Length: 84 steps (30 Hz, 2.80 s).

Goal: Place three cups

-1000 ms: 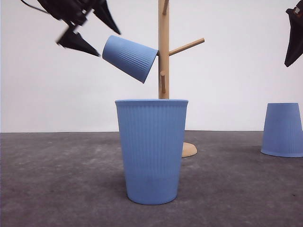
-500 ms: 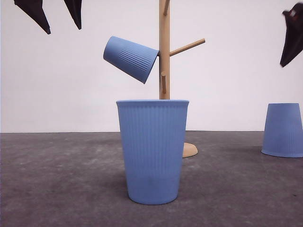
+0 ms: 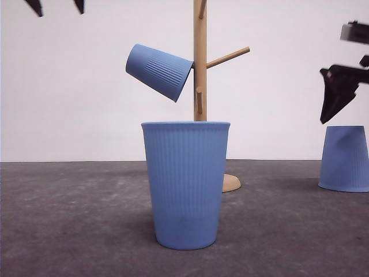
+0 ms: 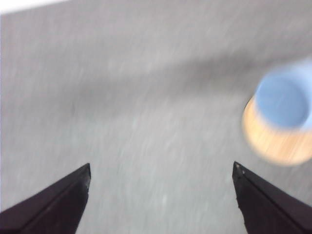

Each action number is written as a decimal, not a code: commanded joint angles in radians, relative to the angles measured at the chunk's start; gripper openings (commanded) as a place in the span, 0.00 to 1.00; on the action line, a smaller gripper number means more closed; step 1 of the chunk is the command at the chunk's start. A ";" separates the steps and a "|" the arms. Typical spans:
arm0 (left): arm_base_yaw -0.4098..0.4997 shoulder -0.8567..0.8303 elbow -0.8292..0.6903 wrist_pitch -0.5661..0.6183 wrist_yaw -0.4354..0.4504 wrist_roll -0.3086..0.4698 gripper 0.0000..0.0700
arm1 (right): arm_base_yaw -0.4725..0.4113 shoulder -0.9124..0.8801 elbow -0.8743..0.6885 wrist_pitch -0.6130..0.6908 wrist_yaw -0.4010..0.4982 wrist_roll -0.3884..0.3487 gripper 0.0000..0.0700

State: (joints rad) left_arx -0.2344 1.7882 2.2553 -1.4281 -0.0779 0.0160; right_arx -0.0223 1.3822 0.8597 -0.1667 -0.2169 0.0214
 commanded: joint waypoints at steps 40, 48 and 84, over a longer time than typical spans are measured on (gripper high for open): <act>-0.002 -0.552 -0.785 0.129 0.028 -0.061 0.79 | -0.056 0.200 0.063 0.241 -0.098 0.039 0.28; -0.002 -0.552 -0.785 0.168 0.028 -0.061 0.79 | -0.177 0.200 0.203 0.244 -0.466 0.244 0.28; -0.002 -0.552 -0.785 0.188 0.030 -0.061 0.79 | 0.073 0.200 0.343 0.382 -0.607 0.428 0.28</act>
State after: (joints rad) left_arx -0.2325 1.2247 1.4567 -1.2473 -0.0521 -0.0421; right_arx 0.0455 1.5677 1.1820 0.2198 -0.8407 0.5091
